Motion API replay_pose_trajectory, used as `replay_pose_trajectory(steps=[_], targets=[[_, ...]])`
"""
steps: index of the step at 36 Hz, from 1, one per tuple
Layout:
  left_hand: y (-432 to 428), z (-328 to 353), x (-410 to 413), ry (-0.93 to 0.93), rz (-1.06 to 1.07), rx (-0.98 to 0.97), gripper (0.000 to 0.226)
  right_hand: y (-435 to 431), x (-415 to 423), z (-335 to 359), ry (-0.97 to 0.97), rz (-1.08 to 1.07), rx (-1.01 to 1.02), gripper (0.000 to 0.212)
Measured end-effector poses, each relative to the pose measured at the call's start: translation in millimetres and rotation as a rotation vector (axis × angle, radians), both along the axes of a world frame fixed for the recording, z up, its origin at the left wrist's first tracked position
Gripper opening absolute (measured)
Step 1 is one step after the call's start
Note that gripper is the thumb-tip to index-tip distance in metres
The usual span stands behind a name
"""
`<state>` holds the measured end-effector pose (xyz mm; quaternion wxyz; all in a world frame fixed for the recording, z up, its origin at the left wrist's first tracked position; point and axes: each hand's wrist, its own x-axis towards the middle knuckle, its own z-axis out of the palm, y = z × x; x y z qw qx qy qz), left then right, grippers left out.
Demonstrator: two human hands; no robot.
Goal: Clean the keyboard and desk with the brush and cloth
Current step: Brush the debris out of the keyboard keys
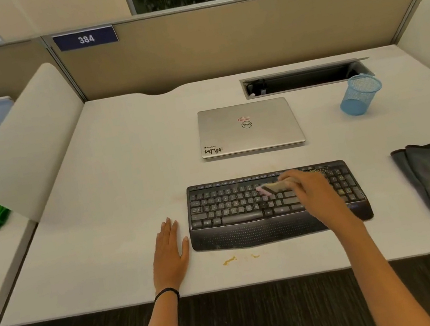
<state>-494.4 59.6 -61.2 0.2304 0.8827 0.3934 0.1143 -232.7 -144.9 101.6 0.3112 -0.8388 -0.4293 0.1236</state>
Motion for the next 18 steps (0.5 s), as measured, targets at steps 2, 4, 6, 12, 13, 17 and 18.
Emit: replay_pose_trajectory(steps=[2, 4, 6, 12, 13, 17, 18], targets=[[0.3, -0.7, -0.5, -0.003, -0.003, -0.001, 0.074, 20.5, 1.7, -1.8, 0.006, 0.001, 0.057, 0.02], [0.6, -1.1, -0.6, -0.003, -0.002, -0.007, 0.076, 39.7, 1.3, -3.0, 0.044, -0.008, 0.094, 0.02], [0.6, -1.4, -0.6, -0.004, -0.003, -0.01, 0.075, 57.7, -1.4, -5.5, 0.114, -0.014, 0.137, 0.021], [0.5, -3.0, -1.5, -0.003, 0.002, -0.018, 0.074, 102.2, -15.7, -20.6, 0.29, -0.108, 0.196, 0.022], [0.3, -2.7, -1.4, -0.004, 0.003, -0.018, 0.074, 106.9, -17.1, -24.0, 0.322, -0.124, 0.194, 0.023], [1.0, -3.1, -1.6, -0.005, -0.002, -0.013, 0.072, 120.8, -18.1, -36.8, 0.395, -0.163, 0.167, 0.022], [1.5, -3.4, -1.5, -0.003, -0.004, -0.013, 0.071, 122.8, -17.7, -39.1, 0.397, -0.166, 0.151, 0.021]])
